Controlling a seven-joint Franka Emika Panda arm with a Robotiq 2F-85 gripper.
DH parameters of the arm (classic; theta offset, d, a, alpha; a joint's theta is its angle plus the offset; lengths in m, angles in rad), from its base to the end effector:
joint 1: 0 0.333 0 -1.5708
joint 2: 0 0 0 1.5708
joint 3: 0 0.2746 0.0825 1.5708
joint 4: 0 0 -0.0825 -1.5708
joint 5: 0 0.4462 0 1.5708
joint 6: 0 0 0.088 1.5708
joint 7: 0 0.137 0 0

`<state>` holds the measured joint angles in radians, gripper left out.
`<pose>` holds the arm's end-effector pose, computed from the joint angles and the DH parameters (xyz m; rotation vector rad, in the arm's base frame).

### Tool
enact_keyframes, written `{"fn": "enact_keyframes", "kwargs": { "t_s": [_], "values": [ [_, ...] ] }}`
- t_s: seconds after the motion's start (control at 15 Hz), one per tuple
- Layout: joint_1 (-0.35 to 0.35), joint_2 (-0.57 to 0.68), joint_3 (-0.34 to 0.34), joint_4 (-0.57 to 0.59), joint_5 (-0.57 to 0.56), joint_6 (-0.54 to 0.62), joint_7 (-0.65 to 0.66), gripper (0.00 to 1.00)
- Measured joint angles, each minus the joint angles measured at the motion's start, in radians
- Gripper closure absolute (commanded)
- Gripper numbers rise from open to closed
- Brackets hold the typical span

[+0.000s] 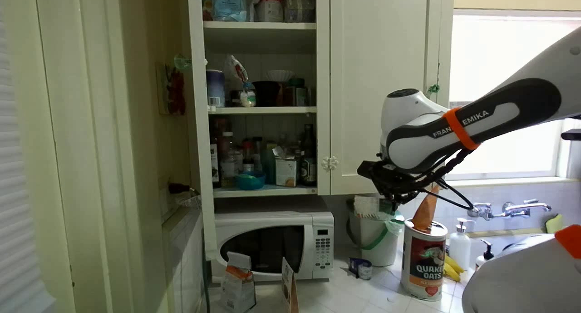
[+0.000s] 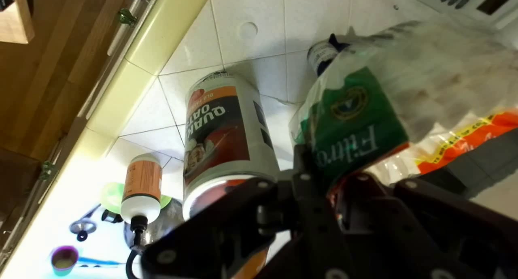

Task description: Remove the packet of cupcake holders from the middle shelf and put them on the countertop

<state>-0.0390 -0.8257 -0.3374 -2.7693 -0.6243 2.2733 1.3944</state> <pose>0.4055 -0.1555 0.3804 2.3180 -1.9018 0.6548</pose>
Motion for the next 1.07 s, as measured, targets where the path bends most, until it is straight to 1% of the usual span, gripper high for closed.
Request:
{"fn": "enact_keyframes", "kwargs": {
  "t_s": [0.07,0.2,0.27,0.4,0.47,0.8,1.07],
  "values": [
    [0.024,0.023,-0.029,0.000,-0.018,0.002,0.000,0.88],
    [0.069,0.063,-0.080,0.000,-0.043,0.003,0.000,0.88],
    [0.081,0.076,-0.093,0.001,-0.048,0.003,0.000,0.88],
    [0.088,0.091,-0.097,0.004,-0.049,0.005,0.000,0.88],
    [0.088,0.091,-0.097,0.004,-0.049,0.006,0.000,0.97],
    [0.090,0.117,-0.097,0.006,-0.052,0.020,-0.002,0.97],
    [0.094,0.197,-0.110,0.005,-0.080,0.108,-0.002,0.97]
  ]
}}
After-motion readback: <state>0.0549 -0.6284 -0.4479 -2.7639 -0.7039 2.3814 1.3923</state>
